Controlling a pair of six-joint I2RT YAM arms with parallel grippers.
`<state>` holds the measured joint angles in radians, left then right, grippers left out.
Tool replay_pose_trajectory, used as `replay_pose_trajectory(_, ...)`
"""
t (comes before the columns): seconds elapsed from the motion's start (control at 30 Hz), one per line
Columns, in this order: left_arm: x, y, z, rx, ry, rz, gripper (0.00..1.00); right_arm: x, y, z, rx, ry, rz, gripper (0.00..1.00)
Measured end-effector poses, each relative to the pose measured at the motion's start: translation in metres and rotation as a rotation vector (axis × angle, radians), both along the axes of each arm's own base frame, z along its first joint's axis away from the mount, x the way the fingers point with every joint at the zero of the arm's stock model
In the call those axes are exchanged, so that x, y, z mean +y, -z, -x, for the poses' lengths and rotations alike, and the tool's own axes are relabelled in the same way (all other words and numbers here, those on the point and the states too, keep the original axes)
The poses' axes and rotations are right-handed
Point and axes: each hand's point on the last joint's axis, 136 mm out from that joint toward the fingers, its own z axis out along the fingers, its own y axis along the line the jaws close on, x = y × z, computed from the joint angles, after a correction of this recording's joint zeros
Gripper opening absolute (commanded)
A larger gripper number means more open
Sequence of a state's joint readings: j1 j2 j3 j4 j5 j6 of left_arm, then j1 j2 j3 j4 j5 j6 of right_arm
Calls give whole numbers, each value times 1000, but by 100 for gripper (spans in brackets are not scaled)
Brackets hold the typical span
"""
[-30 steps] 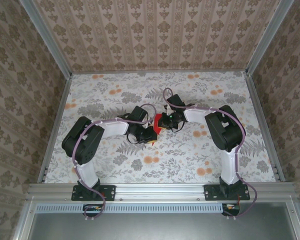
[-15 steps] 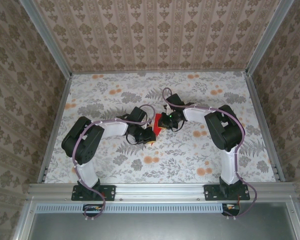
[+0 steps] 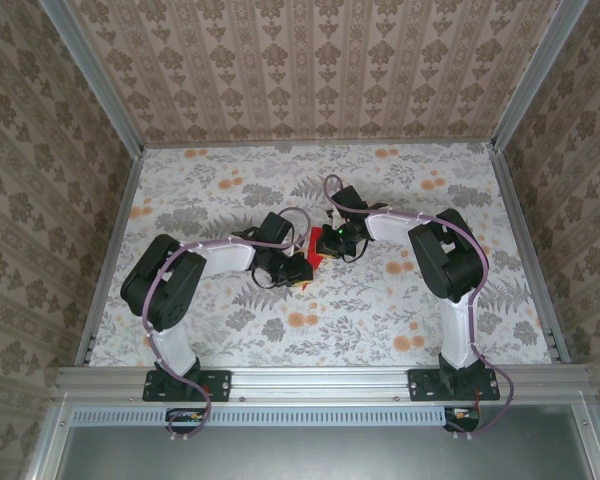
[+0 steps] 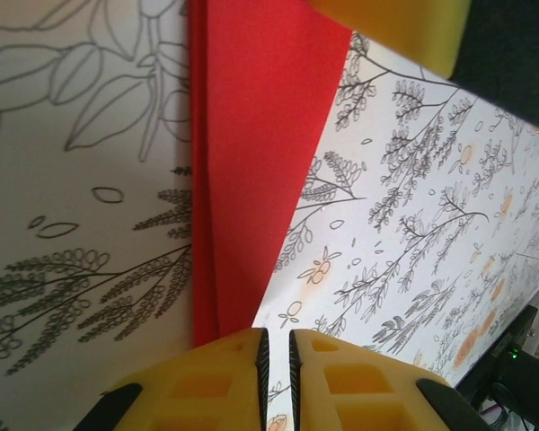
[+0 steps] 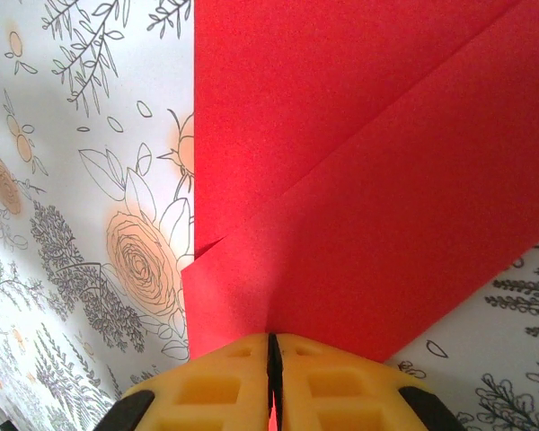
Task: Fold a paper plane with a square sheet of paper (fold left side to right side)
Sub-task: Fold the wing for the fifth time at the center of the table.
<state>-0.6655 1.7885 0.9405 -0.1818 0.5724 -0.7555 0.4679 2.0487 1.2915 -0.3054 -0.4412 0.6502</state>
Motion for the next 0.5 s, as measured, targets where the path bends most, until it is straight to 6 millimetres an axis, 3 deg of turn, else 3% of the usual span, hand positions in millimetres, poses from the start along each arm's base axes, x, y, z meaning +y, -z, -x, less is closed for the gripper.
replay_pose_trajectory(0.5, 3, 9, 2, 15, -2, -12, 15, 0, 0, 0, 5, 0, 3, 11)
